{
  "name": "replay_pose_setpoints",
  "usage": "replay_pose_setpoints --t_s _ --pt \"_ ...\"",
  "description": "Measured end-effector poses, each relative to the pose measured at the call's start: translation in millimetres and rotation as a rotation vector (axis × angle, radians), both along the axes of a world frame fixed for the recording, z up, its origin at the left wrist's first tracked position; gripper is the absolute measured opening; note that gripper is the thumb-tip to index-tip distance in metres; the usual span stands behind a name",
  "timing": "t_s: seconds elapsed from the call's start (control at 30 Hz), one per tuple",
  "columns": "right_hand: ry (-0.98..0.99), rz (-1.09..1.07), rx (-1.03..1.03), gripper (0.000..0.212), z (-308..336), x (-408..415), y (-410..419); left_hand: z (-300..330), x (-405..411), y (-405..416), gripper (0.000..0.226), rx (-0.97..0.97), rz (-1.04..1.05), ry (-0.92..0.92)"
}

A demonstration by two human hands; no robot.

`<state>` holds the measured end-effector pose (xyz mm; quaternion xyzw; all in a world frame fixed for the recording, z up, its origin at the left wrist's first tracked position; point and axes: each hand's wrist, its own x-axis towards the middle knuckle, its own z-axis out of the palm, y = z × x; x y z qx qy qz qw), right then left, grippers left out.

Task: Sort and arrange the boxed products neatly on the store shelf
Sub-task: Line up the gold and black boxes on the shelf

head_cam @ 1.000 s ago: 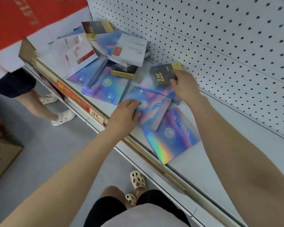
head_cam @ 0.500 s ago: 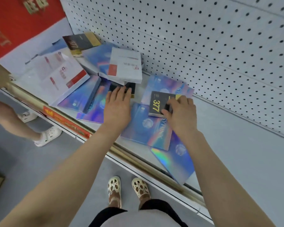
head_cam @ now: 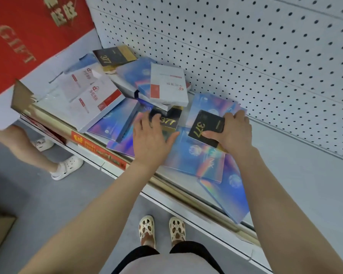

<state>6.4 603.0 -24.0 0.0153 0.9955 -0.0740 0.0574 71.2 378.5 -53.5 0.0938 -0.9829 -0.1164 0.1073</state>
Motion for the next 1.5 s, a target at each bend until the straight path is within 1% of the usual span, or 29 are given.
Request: replay_pose_setpoints --t_s 0.07,0.13,0.2,0.3,0.37,0.4,0.47,0.53,0.6,0.67,0.7,0.73,0.77,0.8,0.83,0.87,0.9,0.97,1.03,1.07,1.13,1.17,1.23,1.3,1.33,1.4,1.5 --pt "0.029 -0.051 -0.093 0.078 1.1 4.7 2.3 -0.8 -11.9 6.0 0.086 0.024 0.093 -0.081" --pt "0.047 -0.114 -0.183 0.064 3.5 10.4 8.7 -1.6 -19.9 12.3 0.088 0.088 0.137 -0.132" --pt "0.066 -0.193 -0.267 0.052 6.8 16.1 17.8 0.6 -18.3 18.7 0.082 0.18 0.145 -0.072" --pt "0.108 -0.29 -0.447 0.041 11.1 25.6 30.6 8.2 1.7 26.2 0.081 0.329 0.147 0.106" --pt "0.093 -0.305 -0.518 0.038 12.1 32.1 34.4 14.0 23.2 26.3 0.085 0.489 0.112 0.099" --pt "0.073 -0.286 -0.524 0.037 11.2 35.1 34.4 16.1 34.4 25.1 0.087 0.545 0.082 0.055" --pt "0.043 -0.241 -0.522 0.037 8.2 40.2 30.2 18.6 54.4 24.6 0.09 0.577 0.021 -0.04" --pt "0.034 -0.232 -0.56 0.038 8.6 44.6 23.4 19.8 66.7 28.7 0.091 0.635 0.002 -0.099" --pt "-0.043 -0.192 -0.577 0.045 12.7 46.7 19.7 24.1 68.5 32.3 0.084 0.747 0.058 -0.103" --pt "-0.207 -0.104 -0.564 0.056 21.7 47.3 20.6 28.2 64.7 31.5 0.07 0.801 0.119 -0.083" --pt "-0.268 -0.068 -0.556 0.06 26.6 48.1 21.9 29.5 62.8 29.4 0.067 0.831 0.147 -0.096" --pt "-0.279 -0.042 -0.545 0.061 30.8 49.4 24.1 31.0 61.4 27.2 0.071 0.875 0.171 -0.128" --pt "-0.226 -0.023 -0.526 0.06 33.4 50.8 26.9 32.3 60.0 25.5 0.077 0.913 0.188 -0.172" --pt "-0.122 -0.011 -0.503 0.056 35.2 52.0 29.5 33.7 59.5 24.4 0.079 0.921 0.186 -0.223" --pt "0.001 -0.003 -0.478 0.05 36.5 53.1 31.8 35.2 58.3 24.6 0.074 0.893 0.163 -0.273" --pt "0.102 0.0 -0.467 0.043 37.9 54.3 33.4 36.5 57.1 25.7 0.061 0.857 0.132 -0.307" --pt "0.156 -0.009 -0.478 0.038 37.8 55.4 34.3 37.7 56.4 26.7 0.048 0.838 0.114 -0.321" --pt "0.124 -0.053 -0.527 0.032 33.8 56.6 34.8 40.4 55.3 28.7 0.034 0.861 0.118 -0.33" --pt "0.039 -0.059 -0.509 0.026 25.1 58.7 34.7 41.1 56.5 31.0 0.027 0.897 0.134 -0.336" --pt "0.015 -0.056 -0.492 0.023 20.2 60.5 34.7 41.6 57.8 32.6 0.023 0.891 0.14 -0.325" --pt "0.022 -0.096 -0.529 0.021 11.6 64.7 34.5 40.8 62.1 34.2 0.026 0.89 0.156 -0.277" --pt "0.045 -0.126 -0.588 0.021 8.7 66.3 35.0 40.0 64.3 34.0 0.026 0.925 0.172 -0.244" --pt "0.095 -0.194 -0.787 0.017 7.8 69.6 35.1 39.1 67.9 30.3 0.021 1.052 0.204 -0.181" --pt "0.131 -0.265 -1.007 0.015 12.8 73.6 35.6 39.8 70.1 25.0 0.019 1.204 0.217 -0.159" --pt "0.158 -0.296 -1.075 0.014 15.6 76.4 37.3 40.4 70.6 22.9 0.02 1.263 0.216 -0.15" --pt "0.23 -0.347 -1.169 0.012 22.6 86.8 41.6 40.6 71.3 20.6 0.02 1.327 0.196 -0.123" --pt "0.315 -0.453 -1.275 0.018 28.2 110.8 45.9 40.3 72.6 19.6 0.023 1.421 0.098 -0.138"
